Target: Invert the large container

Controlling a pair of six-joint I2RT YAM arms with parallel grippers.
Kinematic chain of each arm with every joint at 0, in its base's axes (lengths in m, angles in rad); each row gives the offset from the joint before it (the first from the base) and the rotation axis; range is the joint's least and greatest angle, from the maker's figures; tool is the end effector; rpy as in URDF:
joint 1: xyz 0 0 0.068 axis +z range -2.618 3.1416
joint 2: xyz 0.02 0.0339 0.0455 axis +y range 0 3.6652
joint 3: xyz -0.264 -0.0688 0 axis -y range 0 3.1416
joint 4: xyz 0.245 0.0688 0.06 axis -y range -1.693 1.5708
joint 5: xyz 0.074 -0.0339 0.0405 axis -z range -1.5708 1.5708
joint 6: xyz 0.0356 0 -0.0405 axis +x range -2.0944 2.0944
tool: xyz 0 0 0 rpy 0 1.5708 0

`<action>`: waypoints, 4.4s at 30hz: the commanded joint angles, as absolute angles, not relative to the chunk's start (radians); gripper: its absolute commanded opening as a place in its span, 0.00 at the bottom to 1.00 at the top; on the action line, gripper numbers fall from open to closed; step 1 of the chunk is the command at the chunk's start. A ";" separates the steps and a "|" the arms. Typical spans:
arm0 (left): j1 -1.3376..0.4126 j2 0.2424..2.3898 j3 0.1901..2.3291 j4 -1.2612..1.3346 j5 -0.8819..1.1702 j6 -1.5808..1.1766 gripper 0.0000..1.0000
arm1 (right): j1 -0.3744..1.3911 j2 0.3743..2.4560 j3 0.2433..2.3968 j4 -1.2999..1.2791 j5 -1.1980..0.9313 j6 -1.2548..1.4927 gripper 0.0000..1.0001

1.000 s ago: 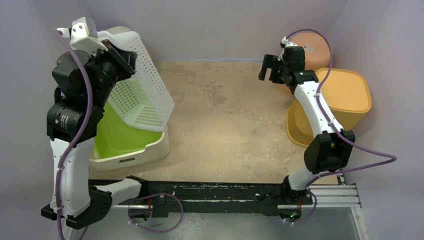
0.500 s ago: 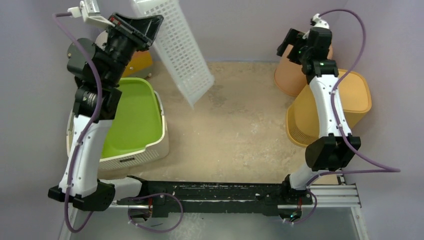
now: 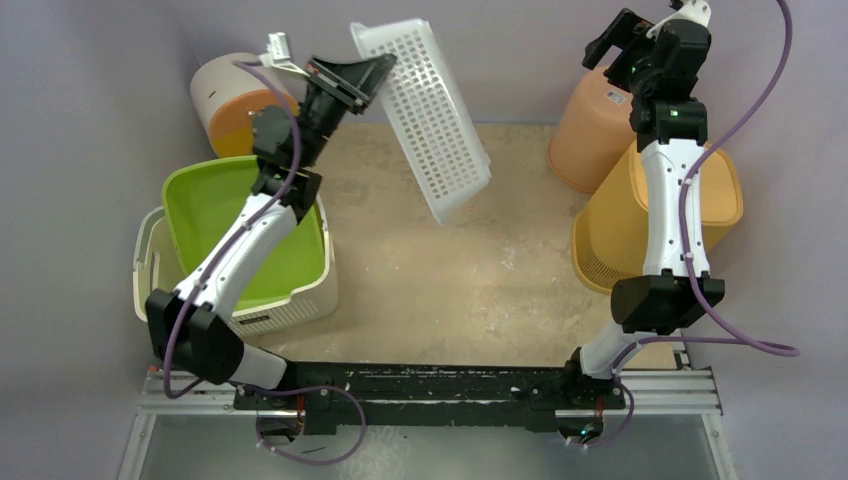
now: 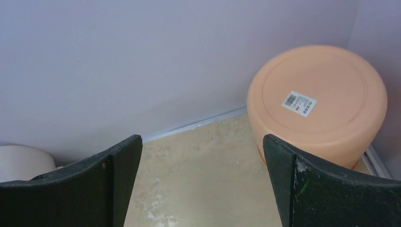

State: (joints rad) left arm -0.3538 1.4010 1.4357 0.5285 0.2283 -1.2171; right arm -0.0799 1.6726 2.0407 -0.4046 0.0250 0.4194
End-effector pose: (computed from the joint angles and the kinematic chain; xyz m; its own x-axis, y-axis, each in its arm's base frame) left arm 0.2881 -0.1150 0.5002 -0.3115 -0.8590 -0.4062 0.6489 0.1200 -0.7514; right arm 0.3621 -0.0299 0.5163 0.0094 0.4076 -0.9131 0.1104 0.9071 0.4061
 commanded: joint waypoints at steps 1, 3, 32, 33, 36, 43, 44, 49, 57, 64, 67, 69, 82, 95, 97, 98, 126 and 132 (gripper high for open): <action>-0.418 1.475 1.323 0.929 0.182 -1.386 0.00 | -0.090 1.683 2.128 -0.371 -0.005 0.420 1.00; -0.454 1.528 1.302 1.001 0.162 -1.410 0.00 | -0.091 1.681 2.130 -0.370 -0.015 0.418 1.00; -0.513 2.192 1.088 1.590 0.423 -2.099 0.00 | -0.107 1.605 1.968 -0.347 0.021 0.362 1.00; -0.500 2.187 1.058 1.585 0.446 -2.101 0.00 | -0.108 1.602 1.954 -0.343 0.020 0.362 1.00; -0.461 2.175 0.986 1.523 0.536 -2.053 0.00 | -0.109 1.596 1.925 -0.336 0.016 0.365 1.00; -0.415 2.173 0.959 1.061 0.675 -1.716 0.00 | -0.109 1.607 1.910 -0.331 0.007 0.365 1.00; -0.418 2.164 0.977 0.940 0.678 -1.623 0.00 | -0.109 1.606 1.907 -0.331 0.009 0.364 1.00; -0.442 2.156 1.271 0.104 0.617 -1.029 0.00 | -0.109 1.602 1.883 -0.327 0.011 0.364 1.00; -0.495 2.259 1.523 -0.427 0.500 -0.735 0.00 | -0.110 1.581 1.845 -0.318 0.017 0.361 1.00; -0.517 2.292 1.535 -0.580 0.398 -0.625 0.01 | -0.115 1.567 1.822 -0.308 0.018 0.359 1.00; -0.517 2.293 1.518 -0.580 0.364 -0.615 0.01 | -0.116 1.564 1.817 -0.307 0.012 0.362 1.00; -0.517 2.293 1.516 -0.577 0.358 -0.613 0.02 | -0.117 1.560 1.813 -0.305 0.011 0.363 1.00; -0.629 2.339 1.696 -0.729 0.322 -0.535 0.01 | -0.117 1.558 1.803 -0.303 0.003 0.370 1.00; -0.736 2.418 2.024 -0.888 0.249 -0.458 0.04 | -0.117 1.552 1.776 -0.295 0.003 0.367 1.00; -0.735 2.388 2.033 -0.888 0.195 -0.461 0.06 | -0.117 1.554 1.778 -0.296 0.000 0.367 1.00; -0.731 2.368 2.036 -0.893 0.162 -0.463 0.09 | -0.117 1.555 1.780 -0.296 -0.001 0.365 1.00; -0.552 1.517 1.831 -1.012 -0.930 -0.512 0.52 | -0.060 1.517 1.550 -0.245 -0.111 0.351 1.00; -0.493 1.421 1.613 -0.877 -0.976 -0.591 0.52 | -0.050 1.537 1.564 -0.252 -0.128 0.350 1.00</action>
State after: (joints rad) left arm -0.5106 1.4437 1.7016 -1.0023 -0.8925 -0.5110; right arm -0.0532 1.5581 1.5421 -0.2897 -0.0986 0.3679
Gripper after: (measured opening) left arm 0.521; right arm 0.998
